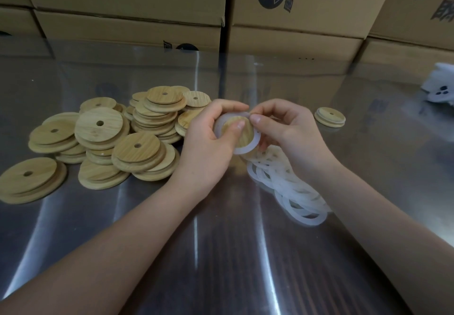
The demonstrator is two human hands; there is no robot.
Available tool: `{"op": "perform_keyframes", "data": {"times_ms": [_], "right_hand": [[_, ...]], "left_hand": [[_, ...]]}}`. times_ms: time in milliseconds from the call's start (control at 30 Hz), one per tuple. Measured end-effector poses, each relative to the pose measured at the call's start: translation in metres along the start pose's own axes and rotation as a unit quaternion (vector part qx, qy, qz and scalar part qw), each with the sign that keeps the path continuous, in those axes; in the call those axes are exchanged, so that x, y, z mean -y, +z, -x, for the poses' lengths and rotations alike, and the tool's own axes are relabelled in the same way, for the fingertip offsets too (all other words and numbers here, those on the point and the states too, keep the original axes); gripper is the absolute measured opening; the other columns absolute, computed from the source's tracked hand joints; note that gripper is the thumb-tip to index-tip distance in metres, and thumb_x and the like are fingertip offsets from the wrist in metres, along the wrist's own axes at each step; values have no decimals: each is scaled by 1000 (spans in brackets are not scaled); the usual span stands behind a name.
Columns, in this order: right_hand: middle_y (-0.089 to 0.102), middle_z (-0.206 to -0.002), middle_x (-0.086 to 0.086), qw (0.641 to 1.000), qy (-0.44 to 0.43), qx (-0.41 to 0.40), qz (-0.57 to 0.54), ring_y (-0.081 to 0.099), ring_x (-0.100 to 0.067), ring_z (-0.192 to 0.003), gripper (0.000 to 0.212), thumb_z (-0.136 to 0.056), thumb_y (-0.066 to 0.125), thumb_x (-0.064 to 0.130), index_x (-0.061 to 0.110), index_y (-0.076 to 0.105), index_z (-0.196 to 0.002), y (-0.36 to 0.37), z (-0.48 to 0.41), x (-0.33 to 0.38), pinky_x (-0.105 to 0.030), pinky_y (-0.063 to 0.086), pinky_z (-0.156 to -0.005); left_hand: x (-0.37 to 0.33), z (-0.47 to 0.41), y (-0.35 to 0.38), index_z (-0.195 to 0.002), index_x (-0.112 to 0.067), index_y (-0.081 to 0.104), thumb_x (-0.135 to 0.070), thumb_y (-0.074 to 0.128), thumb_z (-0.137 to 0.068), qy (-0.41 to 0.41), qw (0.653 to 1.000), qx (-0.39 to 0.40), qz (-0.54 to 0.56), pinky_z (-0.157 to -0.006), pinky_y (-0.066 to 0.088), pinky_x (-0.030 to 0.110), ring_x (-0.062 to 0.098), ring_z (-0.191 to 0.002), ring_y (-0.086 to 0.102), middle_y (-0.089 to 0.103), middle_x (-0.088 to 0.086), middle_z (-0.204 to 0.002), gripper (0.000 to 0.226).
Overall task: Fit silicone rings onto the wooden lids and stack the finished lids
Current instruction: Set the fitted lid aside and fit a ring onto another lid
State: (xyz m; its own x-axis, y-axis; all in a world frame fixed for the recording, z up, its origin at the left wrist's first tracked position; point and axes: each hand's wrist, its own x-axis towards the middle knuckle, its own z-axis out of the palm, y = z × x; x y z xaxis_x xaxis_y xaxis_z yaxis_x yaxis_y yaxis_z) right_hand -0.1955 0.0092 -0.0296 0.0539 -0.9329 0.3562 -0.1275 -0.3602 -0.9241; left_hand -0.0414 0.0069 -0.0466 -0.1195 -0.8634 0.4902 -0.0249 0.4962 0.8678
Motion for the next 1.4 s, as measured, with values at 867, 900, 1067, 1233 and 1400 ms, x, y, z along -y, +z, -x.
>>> {"op": "perform_keyframes", "data": {"times_ms": [867,900,1067,1233,1400], "right_hand": [[67,-75,4,996,-66,17,49,63,-24,-49,13,-88,65,12,23,62,-84,-4,-2,0,-31,52,-48],[67,-75,3,996,-69,16,59,63,-25,-49,12,-88,66,12,23,62,-84,-5,-2,0,-32,52,-48],[66,-76,5,991,-83,6,102,65,-26,-53,10,-88,66,10,18,62,-85,-6,-1,-2,-34,53,-50],[70,-84,-2,990,-102,-17,94,66,-26,-58,4,-89,68,8,12,68,-89,-6,0,1,-31,55,-54],[71,-89,-4,991,-104,-37,77,67,-24,-61,11,-90,68,10,20,70,-88,-4,1,3,-31,57,-56]], "left_hand": [[-8,4,1,-127,-24,62,-19,69,-89,88,968,-68,-225,-85,51,24,3,-103,60,64,-13,-112,39],[-8,4,2,-128,-24,62,-19,70,-88,98,961,-71,-249,-84,51,24,6,-102,61,66,-9,-114,41],[-7,4,1,-124,-15,67,-4,72,-84,122,954,-64,-268,-84,41,7,5,-92,57,69,3,-105,41],[-2,2,1,-122,-9,66,2,70,-84,153,952,-81,-252,-82,40,3,2,-88,55,68,7,-98,40],[1,0,0,-123,-6,65,8,67,-83,180,945,-83,-262,-81,40,3,1,-88,53,67,10,-95,42]]}}
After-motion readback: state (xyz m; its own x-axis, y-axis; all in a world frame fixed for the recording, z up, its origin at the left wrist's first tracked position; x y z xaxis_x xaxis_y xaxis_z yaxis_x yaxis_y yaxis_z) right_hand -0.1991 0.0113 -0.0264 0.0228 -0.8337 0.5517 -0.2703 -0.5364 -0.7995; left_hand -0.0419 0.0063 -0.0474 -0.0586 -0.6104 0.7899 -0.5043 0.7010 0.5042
